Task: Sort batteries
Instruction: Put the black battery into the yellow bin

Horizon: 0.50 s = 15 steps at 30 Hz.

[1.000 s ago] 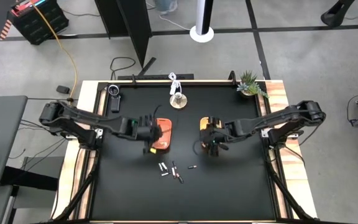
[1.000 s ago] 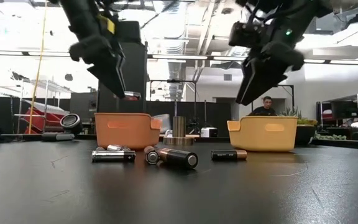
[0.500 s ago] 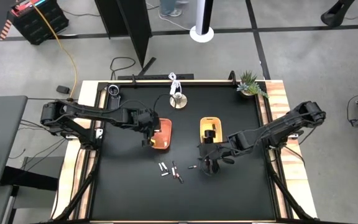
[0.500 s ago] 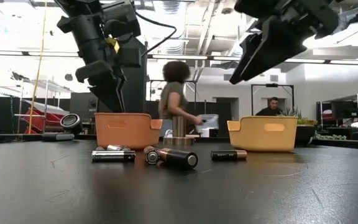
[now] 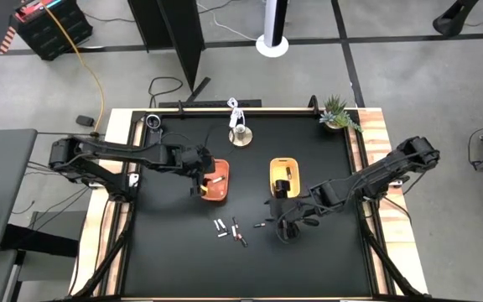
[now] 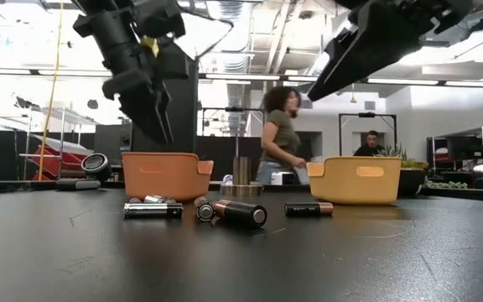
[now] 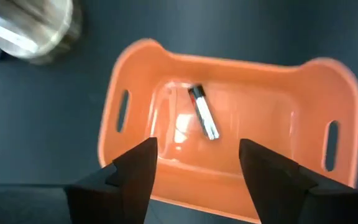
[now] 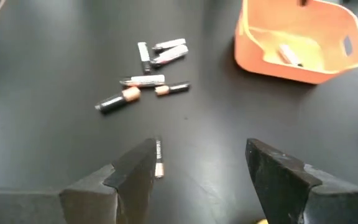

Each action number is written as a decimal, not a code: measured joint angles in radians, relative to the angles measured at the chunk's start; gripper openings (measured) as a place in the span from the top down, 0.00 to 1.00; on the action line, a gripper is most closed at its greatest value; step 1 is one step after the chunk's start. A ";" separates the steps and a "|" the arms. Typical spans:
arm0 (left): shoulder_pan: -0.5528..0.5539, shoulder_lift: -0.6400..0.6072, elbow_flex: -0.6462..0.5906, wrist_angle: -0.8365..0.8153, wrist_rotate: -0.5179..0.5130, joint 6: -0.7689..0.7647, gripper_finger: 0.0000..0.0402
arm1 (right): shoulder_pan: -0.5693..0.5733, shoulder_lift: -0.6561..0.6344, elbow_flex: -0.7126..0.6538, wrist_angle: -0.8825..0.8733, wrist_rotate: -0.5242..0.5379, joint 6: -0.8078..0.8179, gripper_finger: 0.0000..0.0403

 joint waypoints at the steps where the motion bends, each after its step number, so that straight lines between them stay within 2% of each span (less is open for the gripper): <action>1: 0.000 -0.021 0.000 -0.001 0.000 0.003 0.44 | 0.006 0.005 0.000 0.002 0.000 0.001 0.34; 7: -0.014 -0.179 0.000 -0.014 -0.004 0.004 0.44 | 0.043 0.097 0.044 0.003 0.000 0.026 0.34; 12: -0.080 -0.257 0.000 -0.063 -0.010 -0.037 0.44 | 0.073 0.213 0.124 -0.012 0.000 0.033 0.34; 15: -0.134 -0.280 0.000 -0.092 -0.062 -0.070 0.44 | 0.075 0.274 0.176 -0.051 -0.001 0.035 0.34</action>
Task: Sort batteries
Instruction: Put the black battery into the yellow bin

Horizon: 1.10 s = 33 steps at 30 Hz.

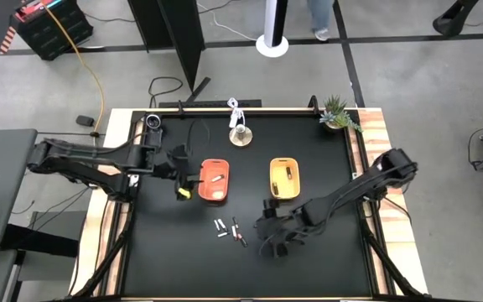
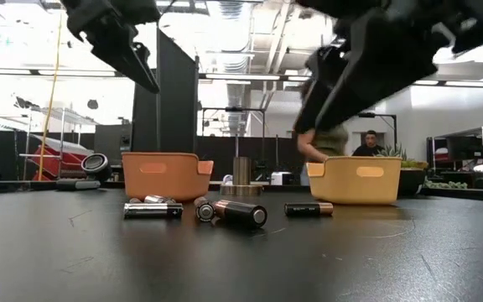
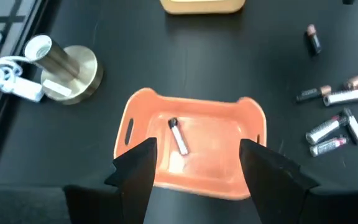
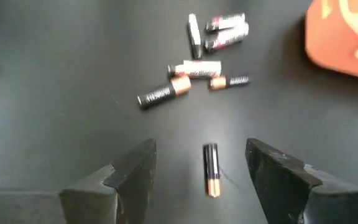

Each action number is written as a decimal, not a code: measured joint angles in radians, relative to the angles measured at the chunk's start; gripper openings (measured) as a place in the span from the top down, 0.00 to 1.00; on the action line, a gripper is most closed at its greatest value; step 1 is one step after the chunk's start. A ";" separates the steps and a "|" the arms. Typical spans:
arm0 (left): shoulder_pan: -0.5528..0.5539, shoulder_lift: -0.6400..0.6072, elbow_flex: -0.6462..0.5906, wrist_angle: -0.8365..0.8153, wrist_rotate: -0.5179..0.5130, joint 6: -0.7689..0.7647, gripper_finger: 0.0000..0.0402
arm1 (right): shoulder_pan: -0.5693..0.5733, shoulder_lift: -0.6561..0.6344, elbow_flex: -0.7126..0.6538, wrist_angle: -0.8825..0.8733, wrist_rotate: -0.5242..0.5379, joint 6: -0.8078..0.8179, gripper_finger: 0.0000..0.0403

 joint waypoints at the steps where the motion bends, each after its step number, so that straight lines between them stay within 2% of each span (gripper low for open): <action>1: -0.018 -0.002 0.000 -0.001 -0.018 -0.011 0.44 | -0.001 0.019 0.015 -0.032 0.001 0.006 0.34; 9: -0.154 -0.009 -0.001 -0.067 -0.095 -0.124 0.44 | -0.056 0.149 0.110 -0.163 -0.059 0.026 0.34; 14: -0.249 -0.010 -0.033 -0.053 -0.175 -0.194 0.44 | -0.091 0.205 0.158 -0.243 -0.087 0.022 0.35; 18: -0.308 -0.010 -0.080 0.002 -0.204 -0.251 0.44 | -0.109 0.229 0.166 -0.249 -0.109 0.010 0.39; 25: -0.375 -0.010 -0.154 0.142 -0.218 -0.302 0.44 | -0.123 0.230 0.166 -0.252 -0.132 -0.003 0.60; 33: -0.446 -0.010 -0.161 0.179 -0.281 -0.353 0.44 | -0.123 0.231 0.166 -0.249 -0.126 -0.029 0.87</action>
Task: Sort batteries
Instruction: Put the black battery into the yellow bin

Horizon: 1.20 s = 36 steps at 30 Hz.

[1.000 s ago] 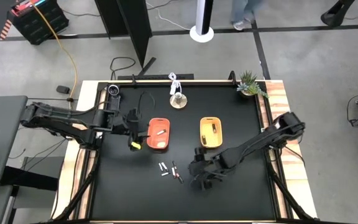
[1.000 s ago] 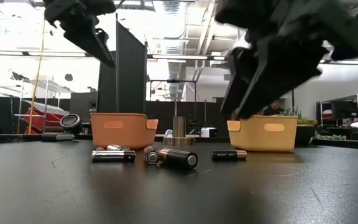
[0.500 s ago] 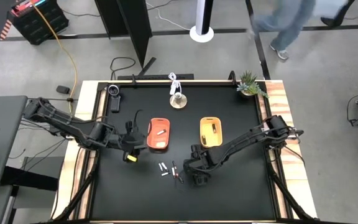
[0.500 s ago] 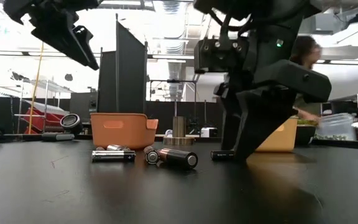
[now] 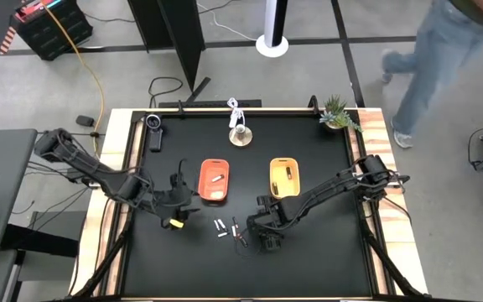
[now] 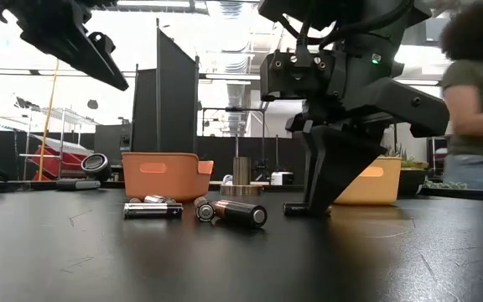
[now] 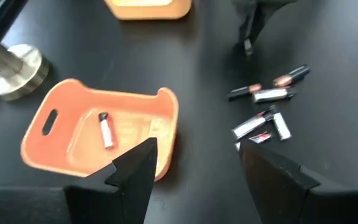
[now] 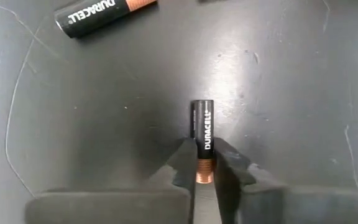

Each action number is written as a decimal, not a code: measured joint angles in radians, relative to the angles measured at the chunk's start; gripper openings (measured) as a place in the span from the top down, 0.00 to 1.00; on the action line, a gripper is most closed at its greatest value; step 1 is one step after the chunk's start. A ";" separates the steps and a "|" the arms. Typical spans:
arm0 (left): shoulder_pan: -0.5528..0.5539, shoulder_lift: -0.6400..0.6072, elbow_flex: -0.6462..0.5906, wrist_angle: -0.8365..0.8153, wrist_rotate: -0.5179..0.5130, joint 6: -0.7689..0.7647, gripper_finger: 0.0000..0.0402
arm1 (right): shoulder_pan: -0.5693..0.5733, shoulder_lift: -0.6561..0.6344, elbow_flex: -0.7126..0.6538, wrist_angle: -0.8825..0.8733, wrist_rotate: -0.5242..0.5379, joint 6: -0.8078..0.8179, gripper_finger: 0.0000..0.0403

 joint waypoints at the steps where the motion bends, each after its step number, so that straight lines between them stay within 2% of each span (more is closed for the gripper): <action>1: -0.009 0.000 0.000 0.010 -0.005 0.000 0.44 | 0.000 0.000 0.000 0.001 0.002 -0.003 0.89; 7: -0.058 0.005 0.000 0.047 -0.009 0.000 0.44 | 0.000 -0.003 -0.001 0.007 0.003 -0.023 0.99; 14: -0.107 0.107 0.000 0.065 -0.004 0.006 0.44 | -0.003 -0.042 -0.006 0.004 0.015 -0.044 1.00; 27: -0.113 0.310 0.000 0.215 -0.001 0.073 0.44 | -0.012 -0.228 -0.003 0.003 0.040 -0.120 1.00; 33: -0.113 0.402 0.000 0.310 0.062 0.134 0.44 | 0.002 -0.163 -0.003 0.012 0.011 -0.114 0.99; 36: -0.111 0.439 0.000 0.328 0.064 0.139 0.44 | 0.018 -0.104 -0.003 0.057 -0.008 -0.095 0.91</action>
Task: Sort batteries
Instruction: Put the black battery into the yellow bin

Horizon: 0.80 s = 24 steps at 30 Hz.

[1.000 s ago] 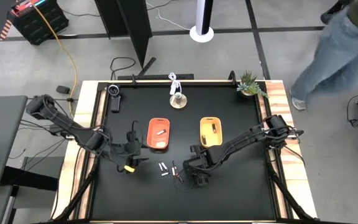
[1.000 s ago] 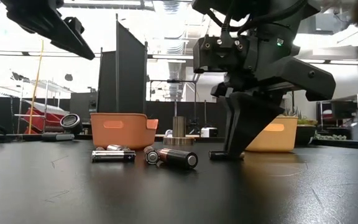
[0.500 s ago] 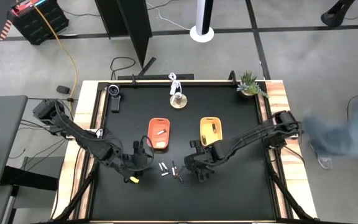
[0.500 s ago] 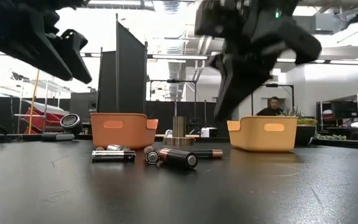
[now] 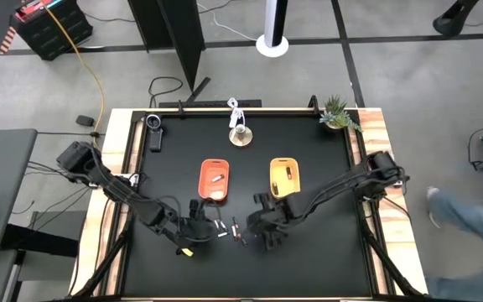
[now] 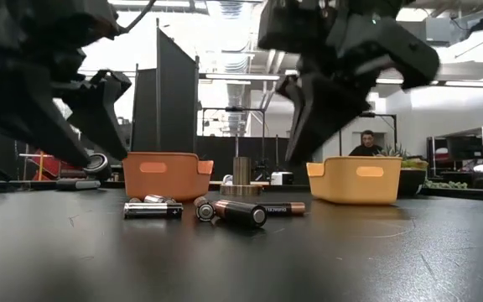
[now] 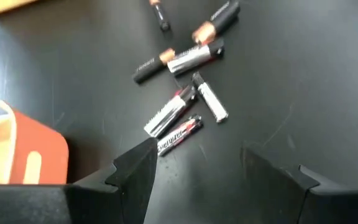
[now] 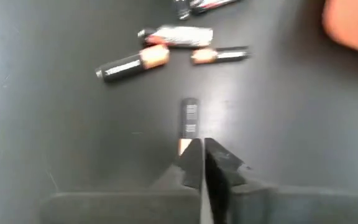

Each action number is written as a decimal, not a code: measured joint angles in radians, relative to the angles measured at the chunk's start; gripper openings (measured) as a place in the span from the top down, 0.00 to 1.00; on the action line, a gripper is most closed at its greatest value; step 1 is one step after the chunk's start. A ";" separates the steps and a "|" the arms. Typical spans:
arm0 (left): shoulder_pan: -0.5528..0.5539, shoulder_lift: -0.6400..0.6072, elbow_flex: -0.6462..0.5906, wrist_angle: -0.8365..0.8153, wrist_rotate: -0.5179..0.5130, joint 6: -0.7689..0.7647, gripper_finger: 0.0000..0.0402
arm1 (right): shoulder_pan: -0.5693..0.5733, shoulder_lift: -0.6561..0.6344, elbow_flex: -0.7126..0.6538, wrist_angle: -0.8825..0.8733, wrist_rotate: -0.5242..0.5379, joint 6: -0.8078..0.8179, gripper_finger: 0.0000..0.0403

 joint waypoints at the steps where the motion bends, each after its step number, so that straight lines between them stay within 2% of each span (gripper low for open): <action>1: 0.002 0.008 0.000 0.000 0.000 0.000 0.44 | 0.007 0.016 0.000 0.010 -0.005 0.005 0.87; 7: 0.007 0.015 0.000 0.016 0.000 -0.007 0.44 | 0.027 0.051 0.002 0.083 -0.003 0.028 0.61; 11: 0.007 0.015 0.001 0.045 0.000 0.003 0.44 | 0.008 0.068 0.002 0.080 0.011 0.028 0.52; 16: 0.007 0.014 0.001 0.044 -0.006 0.000 0.44 | -0.025 0.096 0.003 0.073 0.015 0.028 0.54; 24: 0.007 0.014 0.001 0.047 -0.009 0.000 0.44 | -0.035 0.134 0.006 0.054 0.014 0.017 0.70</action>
